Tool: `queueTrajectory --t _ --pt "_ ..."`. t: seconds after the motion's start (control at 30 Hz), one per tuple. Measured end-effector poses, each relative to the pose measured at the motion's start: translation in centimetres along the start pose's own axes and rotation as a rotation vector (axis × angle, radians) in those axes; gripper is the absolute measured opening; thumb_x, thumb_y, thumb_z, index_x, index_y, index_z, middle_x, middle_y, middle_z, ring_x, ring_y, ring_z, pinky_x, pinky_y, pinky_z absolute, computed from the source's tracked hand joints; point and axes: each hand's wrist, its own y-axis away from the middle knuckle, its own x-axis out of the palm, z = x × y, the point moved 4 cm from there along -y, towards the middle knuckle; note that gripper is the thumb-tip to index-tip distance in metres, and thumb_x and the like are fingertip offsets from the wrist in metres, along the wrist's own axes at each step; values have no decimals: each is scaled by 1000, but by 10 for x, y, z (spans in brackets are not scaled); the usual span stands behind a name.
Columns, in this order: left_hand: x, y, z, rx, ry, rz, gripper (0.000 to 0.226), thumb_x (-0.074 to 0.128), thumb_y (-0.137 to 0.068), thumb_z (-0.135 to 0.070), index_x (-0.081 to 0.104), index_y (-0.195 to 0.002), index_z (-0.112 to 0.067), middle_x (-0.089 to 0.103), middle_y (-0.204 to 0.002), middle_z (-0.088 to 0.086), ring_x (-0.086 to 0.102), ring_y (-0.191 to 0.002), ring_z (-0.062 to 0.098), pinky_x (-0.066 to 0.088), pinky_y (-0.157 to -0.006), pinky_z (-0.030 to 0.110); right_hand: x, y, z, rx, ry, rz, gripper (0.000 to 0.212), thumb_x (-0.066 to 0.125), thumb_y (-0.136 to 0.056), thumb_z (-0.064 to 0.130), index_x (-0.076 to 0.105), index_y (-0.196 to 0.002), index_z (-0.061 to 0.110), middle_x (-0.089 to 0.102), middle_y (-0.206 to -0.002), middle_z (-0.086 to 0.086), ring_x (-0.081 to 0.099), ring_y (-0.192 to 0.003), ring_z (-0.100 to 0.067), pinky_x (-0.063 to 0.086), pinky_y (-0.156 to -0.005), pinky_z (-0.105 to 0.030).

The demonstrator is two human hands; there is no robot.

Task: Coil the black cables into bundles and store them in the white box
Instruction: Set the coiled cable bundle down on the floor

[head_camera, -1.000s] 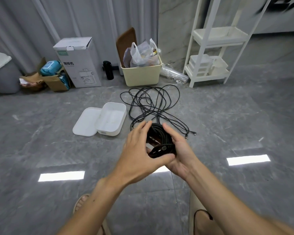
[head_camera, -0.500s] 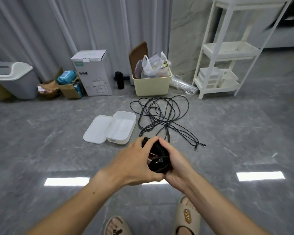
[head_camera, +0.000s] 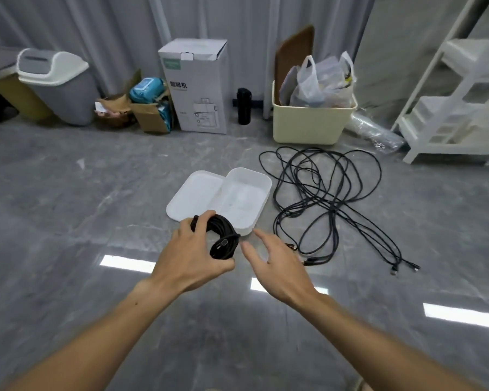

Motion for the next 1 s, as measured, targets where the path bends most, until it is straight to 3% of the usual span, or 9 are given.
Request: queueTrajectory --t 0.1,0.2,0.37,0.57,0.87,1.0 --pt "18 -20 38 -45 -30 5 98 66 -56 -60 24 -141 -39 40 -138 2 40 -124 24 47 -93 38 21 -27 -10 -135 283 -89 67 34 -98 62 33 -154 26 35 -158 6 28 -145 -11 21 -119 -30" --pt "45 -43 84 -110 -50 11 95 66 -56 -60 28 -140 -36 46 -133 4 40 -120 26 44 -95 37 58 -62 -25 -229 465 -99 69 33 -98 61 31 -155 23 30 -162 2 19 -151 -17 6 -124 -35" --pt "99 -71 149 -189 -114 -5 89 72 -63 -59 32 -138 -32 50 -126 13 44 -117 32 34 -99 36 124 -102 -47 -337 604 -78 73 33 -96 61 34 -155 17 29 -163 -4 18 -153 -24 8 -123 -43" --pt "156 -91 204 -302 -88 32 98 57 -56 -70 28 -141 -33 46 -130 19 41 -123 36 37 -102 43 191 -131 -94 -248 665 30 75 19 -97 65 12 -160 25 8 -168 -1 -1 -155 -20 -6 -124 -41" --pt "197 -90 231 -352 -112 42 102 66 -68 -64 19 -151 -29 38 -143 21 35 -130 36 32 -107 43 231 -134 -132 -186 682 99 78 5 -92 68 -1 -159 29 2 -168 3 -7 -154 -23 -12 -121 -42" --pt "197 -90 227 -353 -122 75 106 68 -72 -66 12 -154 -28 25 -154 20 25 -140 35 26 -113 44 227 -133 -132 -166 669 100 80 3 -91 69 4 -160 28 3 -168 3 -7 -154 -22 -9 -122 -43"
